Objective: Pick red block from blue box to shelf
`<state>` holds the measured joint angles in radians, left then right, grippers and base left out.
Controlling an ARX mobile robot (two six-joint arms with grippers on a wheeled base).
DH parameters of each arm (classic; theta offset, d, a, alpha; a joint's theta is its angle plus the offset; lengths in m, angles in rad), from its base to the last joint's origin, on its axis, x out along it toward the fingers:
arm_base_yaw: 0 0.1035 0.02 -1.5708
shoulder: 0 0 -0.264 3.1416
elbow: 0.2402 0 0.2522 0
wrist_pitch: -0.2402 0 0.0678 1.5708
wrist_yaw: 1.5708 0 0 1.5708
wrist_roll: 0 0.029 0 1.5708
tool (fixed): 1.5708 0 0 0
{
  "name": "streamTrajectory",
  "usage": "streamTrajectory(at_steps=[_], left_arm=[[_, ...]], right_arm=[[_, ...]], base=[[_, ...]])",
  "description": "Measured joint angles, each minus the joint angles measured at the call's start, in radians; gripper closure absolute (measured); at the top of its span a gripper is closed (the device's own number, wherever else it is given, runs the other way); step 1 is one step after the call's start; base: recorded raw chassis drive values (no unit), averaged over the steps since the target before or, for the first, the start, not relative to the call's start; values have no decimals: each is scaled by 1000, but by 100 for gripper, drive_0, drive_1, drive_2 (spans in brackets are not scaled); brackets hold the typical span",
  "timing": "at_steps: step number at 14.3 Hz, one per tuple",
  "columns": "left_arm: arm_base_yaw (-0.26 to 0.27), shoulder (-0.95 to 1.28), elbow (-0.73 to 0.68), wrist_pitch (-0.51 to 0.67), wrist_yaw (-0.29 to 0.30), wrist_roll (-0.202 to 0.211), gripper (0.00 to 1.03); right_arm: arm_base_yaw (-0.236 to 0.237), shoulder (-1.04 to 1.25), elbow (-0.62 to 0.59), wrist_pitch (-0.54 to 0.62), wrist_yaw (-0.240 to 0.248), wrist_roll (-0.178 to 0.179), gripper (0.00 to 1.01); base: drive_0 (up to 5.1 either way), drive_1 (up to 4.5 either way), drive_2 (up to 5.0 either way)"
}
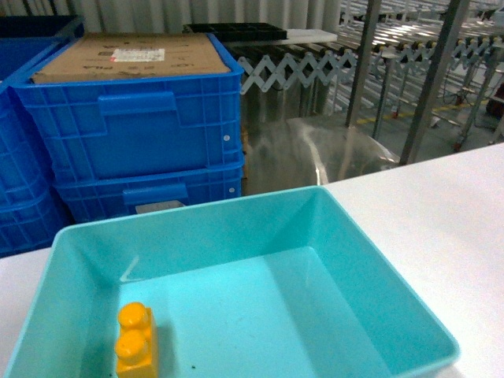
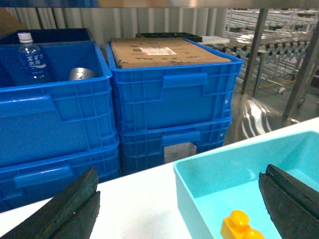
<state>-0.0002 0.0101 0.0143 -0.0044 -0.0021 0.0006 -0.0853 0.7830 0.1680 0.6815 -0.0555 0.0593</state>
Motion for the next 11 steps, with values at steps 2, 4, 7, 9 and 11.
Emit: streamTrajectory(at_steps=[2, 4, 7, 9, 11], left_arm=[[0, 0, 0, 3, 1, 0, 5], [0, 0, 0, 3, 2, 0, 5], [0, 0, 0, 0, 2, 0, 5], [0, 0, 0, 0, 2, 0, 5], [0, 0, 0, 0, 2, 0, 5]], right_arm=[[0, 0, 0, 1, 2, 0, 75], [0, -7, 0, 1, 2, 0, 75], [0, -6, 0, -1, 2, 0, 75], [0, -6, 0, 0, 2, 0, 75], [0, -6, 0, 0, 2, 0, 75]], base=[[-141, -546, 263], [-143, -143, -143], [-155, -155, -155], [-173, -173, -173], [-186, -186, -186]])
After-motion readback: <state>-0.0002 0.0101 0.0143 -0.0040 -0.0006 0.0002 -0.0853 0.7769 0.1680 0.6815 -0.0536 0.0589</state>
